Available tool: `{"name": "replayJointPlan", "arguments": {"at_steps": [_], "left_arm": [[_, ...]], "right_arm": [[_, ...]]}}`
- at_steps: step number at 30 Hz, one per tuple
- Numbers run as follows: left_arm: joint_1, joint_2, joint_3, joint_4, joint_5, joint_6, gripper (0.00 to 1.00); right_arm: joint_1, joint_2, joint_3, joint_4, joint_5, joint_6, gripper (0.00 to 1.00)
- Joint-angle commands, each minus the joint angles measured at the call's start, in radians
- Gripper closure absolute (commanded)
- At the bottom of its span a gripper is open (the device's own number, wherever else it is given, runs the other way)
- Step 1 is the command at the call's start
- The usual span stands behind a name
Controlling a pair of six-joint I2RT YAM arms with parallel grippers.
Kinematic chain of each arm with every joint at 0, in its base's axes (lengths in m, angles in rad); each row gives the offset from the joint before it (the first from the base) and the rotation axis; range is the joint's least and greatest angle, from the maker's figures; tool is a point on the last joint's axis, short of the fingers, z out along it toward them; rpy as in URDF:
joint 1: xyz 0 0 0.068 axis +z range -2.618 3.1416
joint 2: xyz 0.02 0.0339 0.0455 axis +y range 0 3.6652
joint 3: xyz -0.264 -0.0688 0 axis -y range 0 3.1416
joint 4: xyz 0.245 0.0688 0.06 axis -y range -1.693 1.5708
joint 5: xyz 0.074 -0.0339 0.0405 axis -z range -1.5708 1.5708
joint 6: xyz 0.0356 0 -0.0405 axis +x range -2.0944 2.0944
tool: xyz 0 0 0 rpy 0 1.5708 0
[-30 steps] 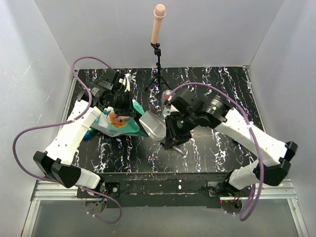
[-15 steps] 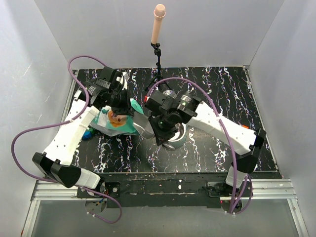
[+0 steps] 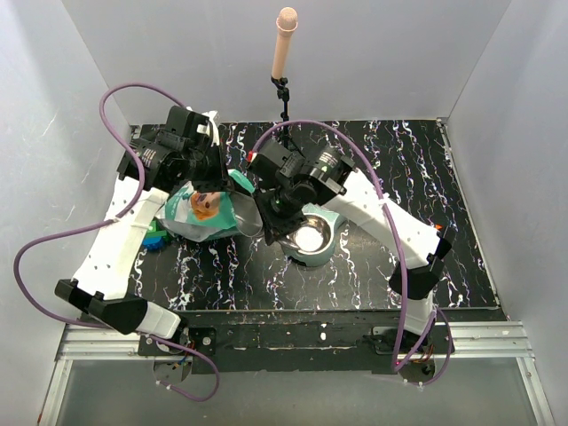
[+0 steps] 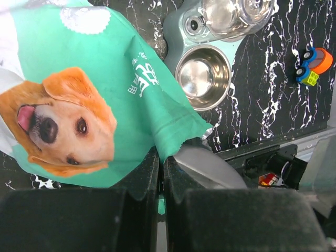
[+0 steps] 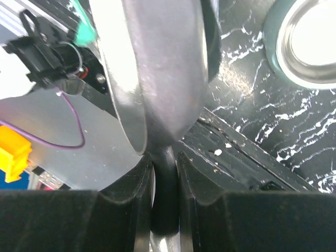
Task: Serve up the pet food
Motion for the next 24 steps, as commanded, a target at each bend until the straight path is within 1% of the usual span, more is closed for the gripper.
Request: {"name": "replayJointPlan", "arguments": {"at_steps": [1,4,5,7,9,13,14,16,19,20,21,22,24], "left_arm": [[-0.035,-0.047,0.102,0.164,0.184,-0.013,1.00],[-0.035,-0.033,0.109,0.172,0.212,0.004,1.00],[-0.035,-0.028,0.110,0.176,0.221,0.014,1.00],[-0.035,-0.027,0.103,0.181,0.251,0.021,1.00],[-0.035,-0.024,0.080,0.186,0.285,0.019,1.00],[-0.035,-0.051,-0.029,0.238,0.351,-0.039,1.00],[-0.035,-0.066,-0.083,0.267,0.347,-0.060,1.00],[-0.035,-0.105,-0.138,0.307,0.322,-0.087,1.00],[-0.035,-0.125,-0.155,0.334,0.296,-0.108,1.00],[-0.035,-0.125,-0.149,0.327,0.290,-0.107,1.00],[-0.035,-0.122,-0.139,0.316,0.281,-0.101,1.00],[-0.035,-0.123,-0.132,0.308,0.278,-0.087,1.00],[-0.035,-0.126,-0.122,0.278,0.247,-0.055,1.00]], "right_arm": [[-0.010,-0.005,0.066,-0.047,-0.126,-0.010,0.99],[-0.034,0.006,0.097,-0.091,-0.137,0.017,0.99],[-0.048,0.000,0.082,-0.092,-0.146,0.028,0.99],[-0.088,-0.017,0.049,-0.054,-0.145,0.063,0.99],[-0.126,-0.022,0.026,0.022,-0.151,0.092,0.99],[-0.158,0.017,-0.006,0.119,-0.156,0.148,0.99],[-0.160,0.027,-0.012,0.133,-0.142,0.157,0.99],[-0.161,0.027,-0.043,0.150,-0.110,0.169,0.99],[-0.166,-0.002,-0.118,0.138,-0.025,0.151,0.99],[-0.172,-0.021,-0.151,0.136,-0.019,0.145,0.99],[-0.184,-0.057,-0.199,0.163,-0.046,0.145,0.99],[-0.203,-0.099,-0.292,0.211,-0.097,0.148,0.99],[-0.238,-0.182,-0.424,0.310,-0.158,0.191,0.99]]}}
